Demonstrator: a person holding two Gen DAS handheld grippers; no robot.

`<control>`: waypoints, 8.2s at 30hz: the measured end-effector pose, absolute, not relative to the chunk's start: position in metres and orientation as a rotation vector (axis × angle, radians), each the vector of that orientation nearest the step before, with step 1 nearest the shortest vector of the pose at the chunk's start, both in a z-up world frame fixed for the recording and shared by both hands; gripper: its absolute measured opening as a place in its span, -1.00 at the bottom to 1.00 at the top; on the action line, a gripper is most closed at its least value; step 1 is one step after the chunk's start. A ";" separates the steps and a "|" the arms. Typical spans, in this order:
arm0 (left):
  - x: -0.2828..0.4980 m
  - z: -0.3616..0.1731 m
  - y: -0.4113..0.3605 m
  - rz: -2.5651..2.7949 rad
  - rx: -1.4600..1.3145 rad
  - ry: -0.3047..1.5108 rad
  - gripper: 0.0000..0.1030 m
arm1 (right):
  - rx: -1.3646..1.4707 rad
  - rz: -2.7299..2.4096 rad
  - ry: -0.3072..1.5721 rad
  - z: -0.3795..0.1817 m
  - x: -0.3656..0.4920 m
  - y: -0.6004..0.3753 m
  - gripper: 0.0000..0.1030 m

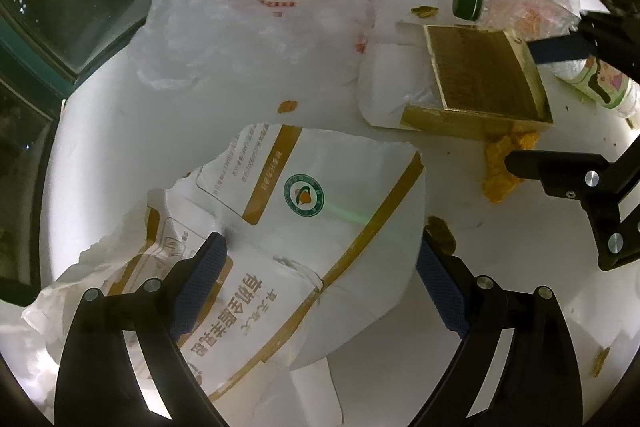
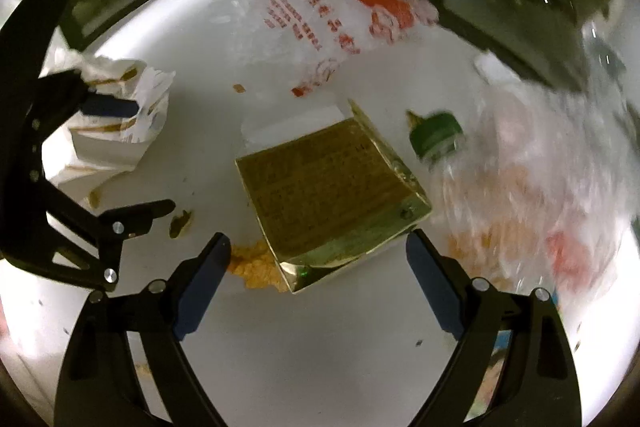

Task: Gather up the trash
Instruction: 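Lower both tools toward the gold-and-white paper box and white paper bag, then close the right tool on the gold box while the left tool grasps the paper bag, then lift and carry the box and paper bag with both tools toward the bin, then open both tools over the bin to drop the box and paper bag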

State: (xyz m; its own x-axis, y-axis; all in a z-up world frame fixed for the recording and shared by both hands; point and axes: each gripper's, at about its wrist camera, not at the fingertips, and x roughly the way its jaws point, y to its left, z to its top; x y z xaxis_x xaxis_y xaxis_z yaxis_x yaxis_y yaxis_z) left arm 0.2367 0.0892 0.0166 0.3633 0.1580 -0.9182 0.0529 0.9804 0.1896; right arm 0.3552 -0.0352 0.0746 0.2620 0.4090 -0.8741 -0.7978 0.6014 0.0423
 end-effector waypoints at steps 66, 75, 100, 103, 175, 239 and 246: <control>0.225 0.029 0.092 0.004 0.109 1.094 -0.61 | -0.618 0.966 0.993 0.064 0.370 -0.003 0.70; 0.219 0.049 0.094 -0.023 0.068 1.038 -0.79 | -0.445 0.971 1.011 0.079 0.367 -0.027 0.69; 0.131 0.131 0.049 -0.185 0.056 0.989 -0.89 | -0.247 0.872 1.044 0.149 0.251 -0.083 0.69; 0.115 0.142 0.039 -0.208 0.073 0.968 -0.89 | -0.247 0.847 1.022 0.160 0.233 -0.089 0.69; -0.134 0.240 -0.394 -1.209 0.516 0.747 -0.91 | 0.242 -0.133 0.900 0.239 -0.136 -0.481 0.69; -0.245 0.237 -0.562 -1.527 0.673 0.701 0.56 | 0.327 -0.731 1.020 0.226 -0.296 -0.598 0.66; -0.221 0.238 -0.536 -1.463 0.643 0.727 0.57 | 0.303 -0.672 1.018 0.231 -0.269 -0.580 0.65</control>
